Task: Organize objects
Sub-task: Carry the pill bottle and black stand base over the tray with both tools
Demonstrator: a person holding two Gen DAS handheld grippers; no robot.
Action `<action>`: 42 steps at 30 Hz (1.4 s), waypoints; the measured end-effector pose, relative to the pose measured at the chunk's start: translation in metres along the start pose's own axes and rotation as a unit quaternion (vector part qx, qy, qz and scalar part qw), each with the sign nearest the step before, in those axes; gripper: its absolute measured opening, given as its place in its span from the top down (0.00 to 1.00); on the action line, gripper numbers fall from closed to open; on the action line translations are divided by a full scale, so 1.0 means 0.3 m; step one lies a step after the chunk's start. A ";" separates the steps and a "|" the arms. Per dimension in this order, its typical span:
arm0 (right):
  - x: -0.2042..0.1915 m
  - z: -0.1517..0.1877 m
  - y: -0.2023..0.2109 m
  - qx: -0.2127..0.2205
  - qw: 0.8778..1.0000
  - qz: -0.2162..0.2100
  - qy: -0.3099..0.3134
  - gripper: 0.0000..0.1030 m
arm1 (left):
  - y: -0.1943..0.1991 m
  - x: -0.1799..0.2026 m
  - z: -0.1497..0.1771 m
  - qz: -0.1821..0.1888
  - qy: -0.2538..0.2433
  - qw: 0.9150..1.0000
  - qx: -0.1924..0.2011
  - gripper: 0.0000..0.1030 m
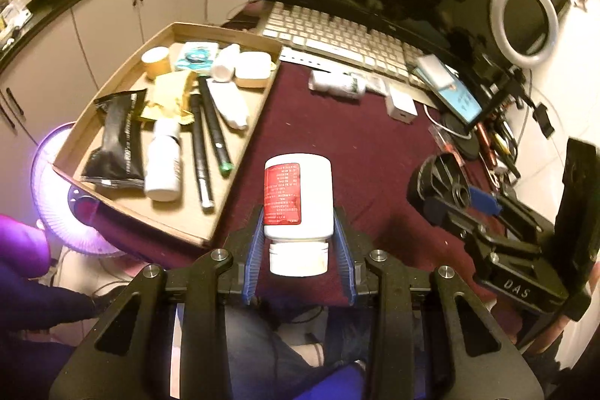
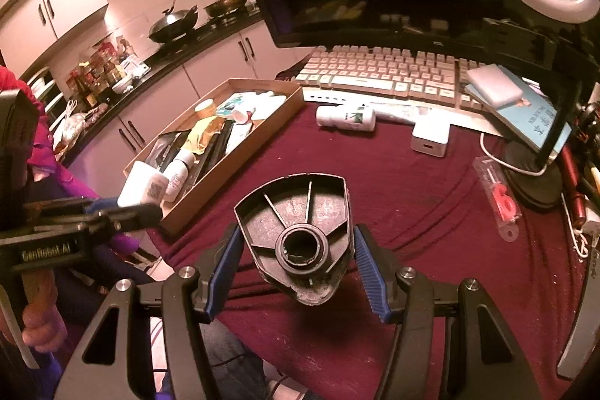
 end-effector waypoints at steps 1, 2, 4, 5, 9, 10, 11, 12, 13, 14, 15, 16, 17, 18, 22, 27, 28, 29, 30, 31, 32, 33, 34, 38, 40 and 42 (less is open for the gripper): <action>-0.004 -0.002 -0.011 -0.003 1.000 -0.001 0.001 0.42 | -0.005 -0.015 -0.004 -0.001 0.004 1.000 -0.001 0.67; -0.006 -0.003 -0.020 -0.006 1.000 -0.002 0.001 0.42 | -0.011 -0.032 -0.011 -0.002 0.008 1.000 -0.002 0.67; -0.010 -0.007 -0.043 -0.012 1.000 -0.003 0.002 0.42 | -0.025 -0.060 -0.022 -0.004 0.015 1.000 -0.004 0.67; -0.013 -0.010 -0.055 -0.015 1.000 -0.005 0.002 0.42 | -0.036 -0.078 -0.030 -0.005 0.019 1.000 -0.006 0.67; -0.032 -0.032 -0.100 -0.023 1.000 -0.012 0.008 0.42 | -0.074 -0.127 -0.054 -0.007 0.029 0.999 -0.014 0.67; -0.038 -0.041 -0.114 -0.025 1.000 -0.014 0.009 0.42 | -0.087 -0.141 -0.062 -0.008 0.032 0.999 -0.017 0.67; -0.042 -0.047 -0.125 -0.027 0.999 -0.015 0.010 0.42 | -0.098 -0.153 -0.068 -0.009 0.035 0.999 -0.019 0.67; -0.047 -0.056 -0.141 -0.029 0.999 -0.017 0.012 0.42 | -0.108 -0.163 -0.073 -0.010 0.036 0.999 -0.021 0.67; -0.051 -0.063 -0.153 -0.031 0.999 -0.018 0.013 0.42 | -0.119 -0.173 -0.080 -0.012 0.036 0.999 -0.023 0.67; -0.055 -0.071 -0.167 -0.033 0.999 -0.020 0.014 0.42 | -0.134 -0.186 -0.088 -0.014 0.037 0.999 -0.027 0.67; -0.059 -0.080 -0.182 -0.035 0.999 -0.021 0.015 0.42 | -0.145 -0.196 -0.093 -0.017 0.037 0.999 -0.028 0.67; -0.063 -0.088 -0.195 -0.037 0.999 -0.021 0.016 0.42 | -0.157 -0.208 -0.100 -0.021 0.038 0.999 -0.031 0.67; -0.068 -0.098 -0.210 -0.040 0.999 -0.022 0.017 0.42 | -0.169 -0.217 -0.106 -0.022 0.039 0.998 -0.032 0.67; -0.073 -0.109 -0.223 -0.041 0.999 -0.023 0.019 0.42 | -0.179 -0.225 -0.111 -0.022 0.041 0.998 -0.034 0.67; -0.099 -0.155 -0.270 -0.043 0.998 -0.028 0.030 0.42 | -0.222 -0.256 -0.127 -0.021 0.049 0.998 -0.041 0.67; -0.144 -0.221 -0.331 -0.042 0.997 -0.043 0.044 0.42 | -0.265 -0.293 -0.134 -0.026 0.053 0.997 -0.052 0.67; -0.153 -0.231 -0.344 -0.043 0.997 -0.047 0.044 0.42 | -0.271 -0.302 -0.134 -0.026 0.054 0.997 -0.054 0.67; -0.165 -0.242 -0.357 -0.046 0.997 -0.052 0.045 0.42 | -0.275 -0.307 -0.133 -0.027 0.055 0.997 -0.056 0.67; -0.181 -0.253 -0.370 -0.048 0.996 -0.059 0.049 0.42 | -0.280 -0.313 -0.132 -0.027 0.055 0.996 -0.057 0.67; -0.194 -0.262 -0.383 -0.049 0.995 -0.063 0.053 0.42 | -0.284 -0.318 -0.132 -0.027 0.055 0.996 -0.059 0.67; -0.209 -0.271 -0.398 -0.052 0.995 -0.067 0.058 0.42 | -0.292 -0.322 -0.129 -0.026 0.056 0.996 -0.062 0.67; -0.225 -0.280 -0.416 -0.053 0.994 -0.071 0.065 0.42 | -0.297 -0.322 -0.128 -0.025 0.055 0.996 -0.064 0.67; -0.238 -0.287 -0.434 -0.056 0.993 -0.071 0.070 0.42 | -0.299 -0.319 -0.127 -0.023 0.052 0.996 -0.064 0.67; -0.281 -0.318 -0.501 -0.070 0.991 -0.080 0.077 0.42 | -0.307 -0.306 -0.127 -0.012 0.044 0.997 -0.065 0.67; -0.295 -0.328 -0.532 -0.079 0.990 -0.082 0.077 0.42 | -0.307 -0.305 -0.125 -0.011 0.042 0.997 -0.064 0.67; -0.306 -0.337 -0.556 -0.085 0.990 -0.085 0.079 0.42 | -0.308 -0.308 -0.123 -0.011 0.042 0.997 -0.066 0.67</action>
Point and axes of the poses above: each gripper's, at about its wrist camera, not at the fingertips, and y roughly against the way its jaws point, x to its right, z to its underside, the point moved 6 cm from there along -y, roughly the way its jaws point, and after that the axes turned 8 degrees about -y, right-handed, at the moved point
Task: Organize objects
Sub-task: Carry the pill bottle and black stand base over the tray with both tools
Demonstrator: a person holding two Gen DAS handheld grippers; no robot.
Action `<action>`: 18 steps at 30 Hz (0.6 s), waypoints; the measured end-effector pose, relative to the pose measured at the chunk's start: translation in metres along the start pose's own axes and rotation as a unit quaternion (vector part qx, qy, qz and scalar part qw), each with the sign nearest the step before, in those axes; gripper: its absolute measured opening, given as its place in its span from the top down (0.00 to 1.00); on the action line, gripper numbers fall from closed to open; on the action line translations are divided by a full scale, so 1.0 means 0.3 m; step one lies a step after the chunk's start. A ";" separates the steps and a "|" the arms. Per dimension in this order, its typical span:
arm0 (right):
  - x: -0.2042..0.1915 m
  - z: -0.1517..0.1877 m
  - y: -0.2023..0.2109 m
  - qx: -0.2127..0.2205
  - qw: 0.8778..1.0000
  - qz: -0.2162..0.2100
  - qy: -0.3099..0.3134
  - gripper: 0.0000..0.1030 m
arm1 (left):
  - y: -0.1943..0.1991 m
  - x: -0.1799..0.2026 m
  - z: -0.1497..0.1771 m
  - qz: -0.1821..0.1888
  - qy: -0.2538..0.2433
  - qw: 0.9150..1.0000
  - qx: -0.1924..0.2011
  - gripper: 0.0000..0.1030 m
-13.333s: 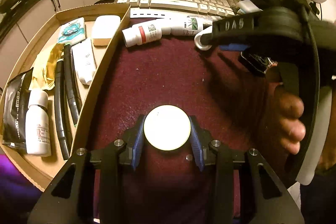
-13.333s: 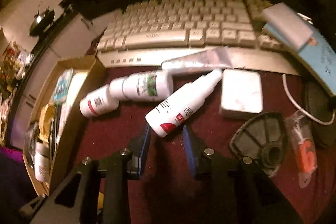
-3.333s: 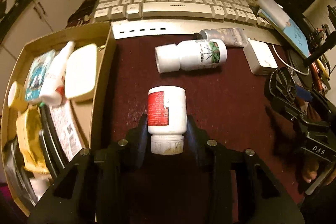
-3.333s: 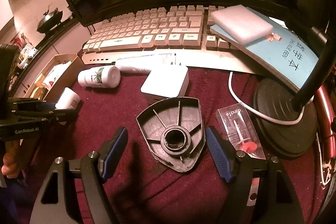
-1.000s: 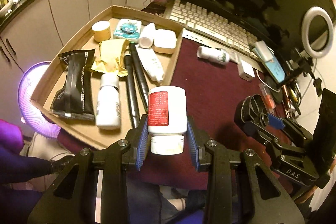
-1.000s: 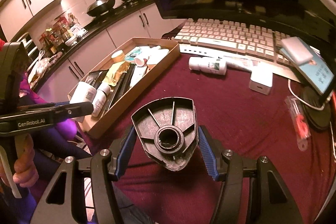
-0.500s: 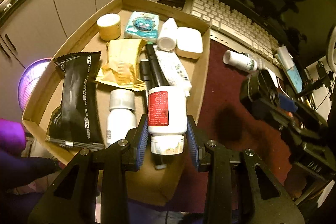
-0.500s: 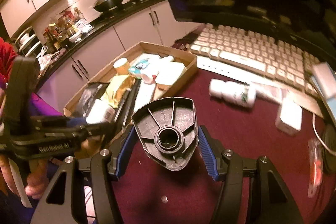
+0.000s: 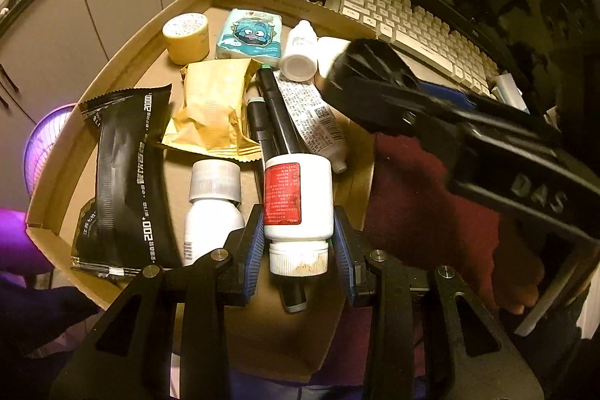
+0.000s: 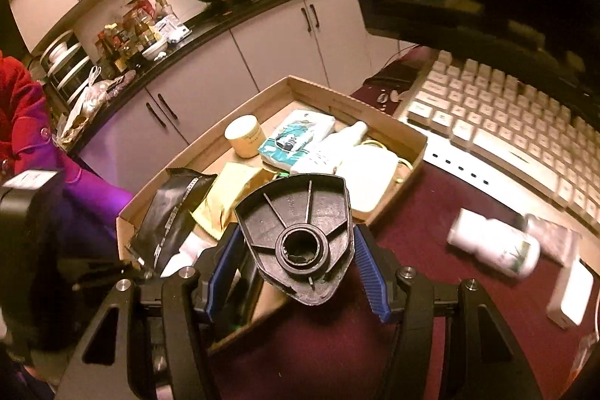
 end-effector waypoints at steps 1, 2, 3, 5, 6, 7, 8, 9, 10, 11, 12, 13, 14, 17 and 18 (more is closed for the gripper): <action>-0.004 -0.007 -0.010 -0.002 1.000 0.000 0.002 0.42 | -0.002 -0.002 0.000 0.000 0.001 1.000 -0.002 0.67; -0.009 -0.012 -0.019 -0.004 1.000 0.000 0.006 0.42 | -0.007 -0.004 -0.001 0.001 0.002 1.000 -0.004 0.67; -0.014 -0.016 -0.030 -0.008 1.000 0.000 0.011 0.42 | -0.009 -0.005 -0.002 0.000 0.002 1.000 -0.005 0.67; -0.018 -0.019 -0.049 -0.015 1.000 0.004 0.015 0.42 | -0.012 -0.011 -0.006 -0.002 0.003 1.000 -0.007 0.67; -0.019 -0.021 -0.058 -0.019 1.000 0.006 0.017 0.42 | -0.013 -0.010 -0.007 -0.002 0.002 1.000 -0.008 0.67; -0.018 -0.020 -0.066 -0.023 1.000 0.007 0.018 0.42 | -0.015 -0.010 -0.010 -0.002 0.001 1.000 -0.008 0.67; -0.016 -0.020 -0.076 -0.029 0.999 0.008 0.017 0.42 | -0.016 -0.010 -0.011 -0.003 0.000 1.000 -0.009 0.67; -0.016 -0.020 -0.085 -0.034 0.999 0.008 0.017 0.42 | -0.016 -0.010 -0.012 -0.003 -0.002 1.000 -0.009 0.67; -0.017 -0.019 -0.092 -0.040 0.999 0.007 0.018 0.42 | -0.017 -0.010 -0.013 -0.003 -0.003 1.000 -0.009 0.67; -0.019 -0.017 -0.100 -0.045 0.999 0.007 0.019 0.42 | -0.017 -0.011 -0.014 -0.003 -0.003 1.000 -0.009 0.67; -0.021 -0.014 -0.108 -0.050 0.999 0.009 0.021 0.42 | -0.017 -0.009 -0.015 -0.003 -0.004 1.000 -0.009 0.67; -0.023 -0.013 -0.114 -0.053 0.998 0.011 0.024 0.42 | -0.019 -0.009 -0.017 -0.004 -0.004 1.000 -0.009 0.67; -0.023 -0.011 -0.121 -0.057 0.998 0.013 0.026 0.42 | -0.020 -0.009 -0.019 -0.004 -0.004 1.000 -0.009 0.67; -0.017 -0.011 -0.138 -0.060 0.998 0.018 0.024 0.42 | -0.024 -0.008 -0.023 -0.001 -0.005 1.000 -0.008 0.67; -0.016 -0.011 -0.142 -0.060 0.998 0.017 0.023 0.41 | -0.024 -0.008 -0.025 -0.001 -0.005 1.000 -0.008 0.67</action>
Point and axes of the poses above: each gripper's, at about its wrist camera, not at the fingertips, and y roughly against the way its jaws point, x to its right, z to its underside, the point moved 6 cm from there along -y, roughly the way its jaws point, and after that the axes turned 8 degrees about -y, right-handed, at the moved point
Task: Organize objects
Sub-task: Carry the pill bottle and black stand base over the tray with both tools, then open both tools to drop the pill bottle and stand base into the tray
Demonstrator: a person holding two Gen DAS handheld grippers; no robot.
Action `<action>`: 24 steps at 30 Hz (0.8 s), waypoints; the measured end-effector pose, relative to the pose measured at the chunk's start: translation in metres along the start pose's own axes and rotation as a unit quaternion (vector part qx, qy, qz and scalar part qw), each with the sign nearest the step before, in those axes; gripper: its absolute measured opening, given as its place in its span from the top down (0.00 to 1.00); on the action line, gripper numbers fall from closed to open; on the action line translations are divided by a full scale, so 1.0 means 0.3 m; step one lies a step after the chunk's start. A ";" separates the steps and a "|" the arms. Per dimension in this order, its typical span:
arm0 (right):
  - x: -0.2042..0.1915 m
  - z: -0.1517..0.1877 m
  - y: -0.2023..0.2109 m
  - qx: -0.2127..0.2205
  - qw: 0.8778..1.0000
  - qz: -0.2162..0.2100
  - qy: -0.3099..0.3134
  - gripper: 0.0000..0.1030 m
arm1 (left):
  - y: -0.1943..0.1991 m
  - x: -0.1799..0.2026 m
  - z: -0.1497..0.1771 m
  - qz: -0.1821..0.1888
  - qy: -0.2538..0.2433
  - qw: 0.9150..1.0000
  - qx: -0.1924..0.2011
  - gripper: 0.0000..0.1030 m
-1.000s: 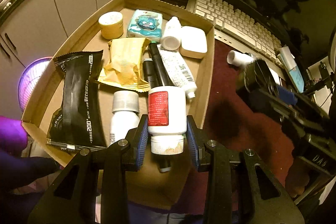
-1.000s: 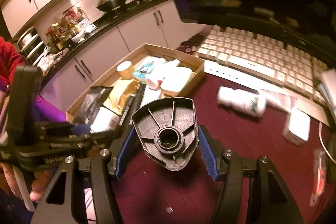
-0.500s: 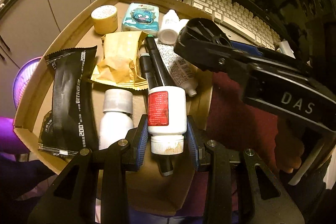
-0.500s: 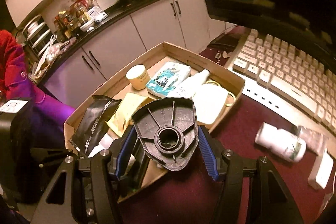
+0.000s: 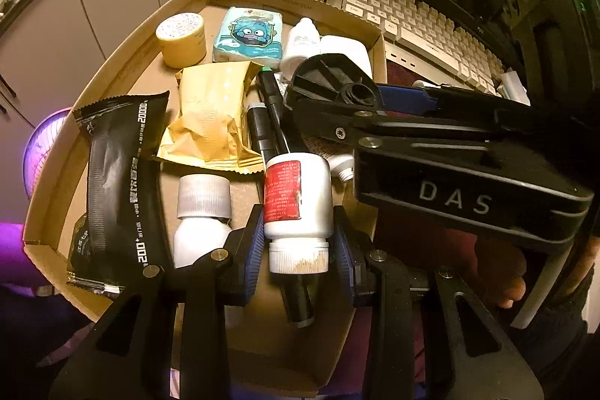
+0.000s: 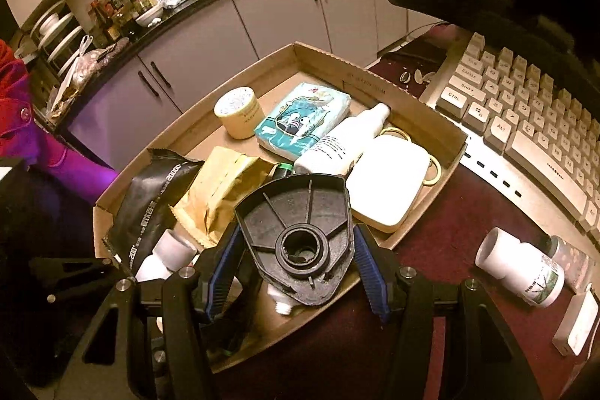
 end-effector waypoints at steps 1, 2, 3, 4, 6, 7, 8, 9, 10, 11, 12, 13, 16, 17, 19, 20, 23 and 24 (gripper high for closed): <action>0.002 -0.002 -0.002 0.001 1.000 -0.002 -0.001 0.41 | -0.001 -0.001 -0.002 0.000 0.000 1.000 0.000 0.67; 0.004 -0.003 -0.002 0.003 1.000 -0.003 -0.003 0.41 | -0.001 -0.001 -0.004 0.000 0.000 1.000 0.000 0.67; 0.005 -0.005 -0.005 0.004 1.000 -0.002 -0.003 0.41 | -0.003 -0.001 -0.006 0.000 0.000 1.000 0.001 0.67; 0.005 -0.005 -0.007 0.004 1.000 -0.002 -0.003 0.41 | -0.005 -0.001 -0.008 0.000 0.001 1.000 0.000 0.67; 0.006 -0.007 -0.007 0.006 1.000 0.002 -0.003 0.41 | -0.006 0.001 -0.008 -0.001 0.001 1.000 0.001 0.67; 0.008 -0.008 -0.008 0.006 1.000 0.004 -0.004 0.41 | -0.005 0.001 -0.007 -0.002 0.001 1.000 0.001 0.67; 0.008 -0.011 -0.009 0.006 1.000 0.004 -0.005 0.41 | -0.004 0.002 -0.007 -0.002 0.002 1.000 0.002 0.67; 0.009 -0.013 -0.009 0.005 1.000 0.004 -0.006 0.41 | -0.003 0.001 -0.006 -0.002 0.002 1.000 0.003 0.67; 0.011 -0.014 -0.009 0.005 1.000 0.005 -0.007 0.41 | -0.002 0.001 -0.006 -0.002 0.002 1.000 0.004 0.67; 0.013 -0.015 -0.008 0.005 1.000 0.005 -0.008 0.41 | -0.003 0.002 -0.005 -0.001 0.002 1.000 0.005 0.67; 0.014 -0.015 -0.005 0.007 1.000 0.005 -0.010 0.41 | -0.002 0.004 -0.005 0.002 0.001 1.000 0.005 0.67; 0.014 -0.016 -0.001 0.009 1.000 0.005 -0.011 0.41 | -0.001 0.007 -0.005 0.004 0.000 1.000 0.006 0.65; 0.017 -0.016 0.023 0.018 1.000 0.004 -0.017 0.36 | 0.009 0.020 -0.004 0.013 -0.004 1.000 0.011 0.60; 0.018 -0.016 0.032 0.021 1.000 0.004 -0.018 0.34 | 0.016 0.026 -0.002 0.013 -0.007 1.000 0.014 0.60; 0.020 -0.012 0.054 0.027 0.999 0.006 -0.021 0.33 | 0.031 0.037 0.002 0.009 -0.010 1.000 0.019 0.60; 0.019 -0.009 0.064 0.029 0.999 0.006 -0.022 0.33 | 0.045 0.045 0.006 0.010 -0.012 1.000 0.025 0.60; 0.018 0.008 0.104 0.038 0.999 0.004 -0.028 0.33 | 0.078 0.064 0.022 0.011 -0.016 0.999 0.034 0.60; 0.018 0.017 0.121 0.042 0.999 0.003 -0.030 0.33 | 0.087 0.070 0.028 0.009 -0.018 0.999 0.036 0.60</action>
Point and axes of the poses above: each gripper's, at about its wrist camera, not at the fingertips, and y roughly against the way its jaws point, x to its right, z to its underside, the point moved 6 cm from there along -y, roughly the way its jaws point, and after that the axes turned 8 degrees about -y, right-handed, at the moved point
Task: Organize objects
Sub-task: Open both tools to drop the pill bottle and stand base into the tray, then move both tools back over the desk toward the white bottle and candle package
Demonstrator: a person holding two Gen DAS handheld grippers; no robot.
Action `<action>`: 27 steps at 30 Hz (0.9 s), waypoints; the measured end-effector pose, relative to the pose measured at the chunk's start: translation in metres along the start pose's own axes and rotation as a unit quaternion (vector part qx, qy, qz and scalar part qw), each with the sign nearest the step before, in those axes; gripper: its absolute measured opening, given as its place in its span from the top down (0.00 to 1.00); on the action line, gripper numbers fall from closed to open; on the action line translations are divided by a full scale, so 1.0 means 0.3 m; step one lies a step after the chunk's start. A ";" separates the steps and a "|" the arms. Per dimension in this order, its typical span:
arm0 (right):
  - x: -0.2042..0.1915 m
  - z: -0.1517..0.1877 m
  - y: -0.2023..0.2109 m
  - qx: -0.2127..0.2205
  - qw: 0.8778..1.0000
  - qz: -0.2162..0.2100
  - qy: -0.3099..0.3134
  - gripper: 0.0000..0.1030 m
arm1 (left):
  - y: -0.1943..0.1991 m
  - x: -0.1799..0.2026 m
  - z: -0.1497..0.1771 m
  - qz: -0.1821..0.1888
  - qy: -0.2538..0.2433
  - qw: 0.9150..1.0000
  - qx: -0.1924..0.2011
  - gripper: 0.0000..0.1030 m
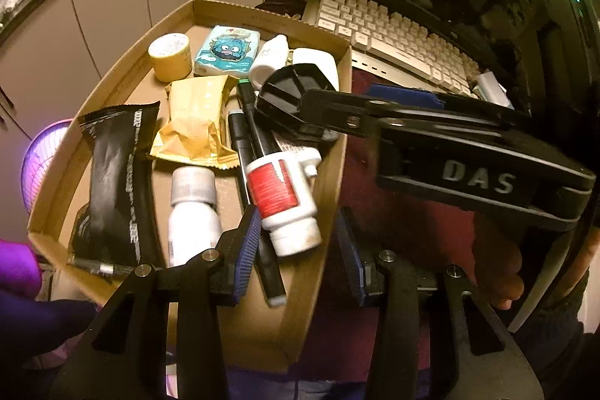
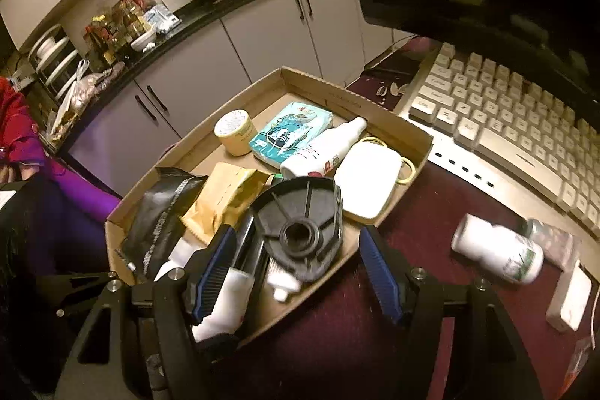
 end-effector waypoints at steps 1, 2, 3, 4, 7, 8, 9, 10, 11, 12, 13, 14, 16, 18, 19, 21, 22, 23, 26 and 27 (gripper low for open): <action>0.002 0.010 0.022 0.004 1.000 -0.001 -0.003 0.33 | 0.010 0.007 0.006 -0.002 -0.002 1.000 0.002 0.60; 0.005 0.024 0.047 0.009 1.000 -0.001 -0.007 0.33 | 0.023 0.016 0.016 -0.003 -0.003 1.000 0.004 0.60; 0.007 0.034 0.066 0.013 1.000 -0.002 -0.011 0.33 | 0.034 0.025 0.024 -0.004 -0.003 1.000 0.006 0.60; 0.013 0.047 0.088 0.016 1.000 -0.002 -0.014 0.33 | 0.042 0.033 0.030 -0.004 -0.004 1.000 0.008 0.60; 0.042 0.100 0.166 0.029 0.999 0.003 -0.024 0.33 | 0.067 0.073 0.056 -0.005 -0.009 1.000 0.011 0.60; 0.051 0.116 0.184 0.031 0.999 0.004 -0.027 0.33 | 0.074 0.091 0.066 -0.003 -0.012 1.000 0.011 0.60; 0.065 0.140 0.207 0.033 0.999 0.006 -0.033 0.33 | 0.079 0.112 0.072 -0.001 -0.015 1.000 0.012 0.60; 0.078 0.159 0.225 0.035 0.999 0.009 -0.038 0.33 | 0.085 0.131 0.080 0.002 -0.018 1.000 0.013 0.60; 0.095 0.184 0.245 0.037 0.998 0.012 -0.043 0.33 | 0.091 0.161 0.089 0.005 -0.025 1.000 0.013 0.60; 0.112 0.209 0.261 0.038 0.998 0.014 -0.049 0.33 | 0.095 0.185 0.096 0.006 -0.031 0.999 0.013 0.60; 0.130 0.232 0.274 0.038 0.998 0.017 -0.056 0.33 | 0.099 0.213 0.105 0.006 -0.039 0.999 0.012 0.60; 0.149 0.258 0.288 0.037 0.997 0.020 -0.064 0.33 | 0.101 0.236 0.112 0.007 -0.044 0.999 0.011 0.60; 0.192 0.310 0.316 0.037 0.996 0.025 -0.082 0.33 | 0.103 0.283 0.128 0.014 -0.056 0.998 0.008 0.60; 0.228 0.354 0.343 0.036 0.994 0.031 -0.096 0.33 | 0.108 0.337 0.148 0.022 -0.067 0.997 0.005 0.60; 0.242 0.376 0.357 0.037 0.994 0.033 -0.099 0.33 | 0.112 0.358 0.157 0.023 -0.072 0.997 0.005 0.60; 0.262 0.417 0.393 0.041 0.993 0.038 -0.104 0.33 | 0.120 0.395 0.176 0.027 -0.077 0.997 0.004 0.60; 0.273 0.438 0.415 0.045 0.992 0.041 -0.107 0.33 | 0.124 0.407 0.184 0.030 -0.077 0.997 0.004 0.60; 0.280 0.454 0.432 0.048 0.992 0.043 -0.108 0.33 | 0.130 0.425 0.193 0.034 -0.078 0.996 0.004 0.60; 0.304 0.492 0.489 0.063 0.990 0.050 -0.115 0.33 | 0.147 0.459 0.206 0.033 -0.084 0.996 0.005 0.60; 0.312 0.502 0.507 0.069 0.989 0.052 -0.117 0.33 | 0.154 0.471 0.208 0.031 -0.088 0.996 0.007 0.60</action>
Point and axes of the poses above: each gripper's, at about its wrist camera, not at the fingertips, and y roughly against the way its jaws point, x to its right, z to its underside, the point moved 6 cm from there along -y, roughly the way its jaws point, and after that the axes turned 8 degrees about -y, right-handed, at the moved point
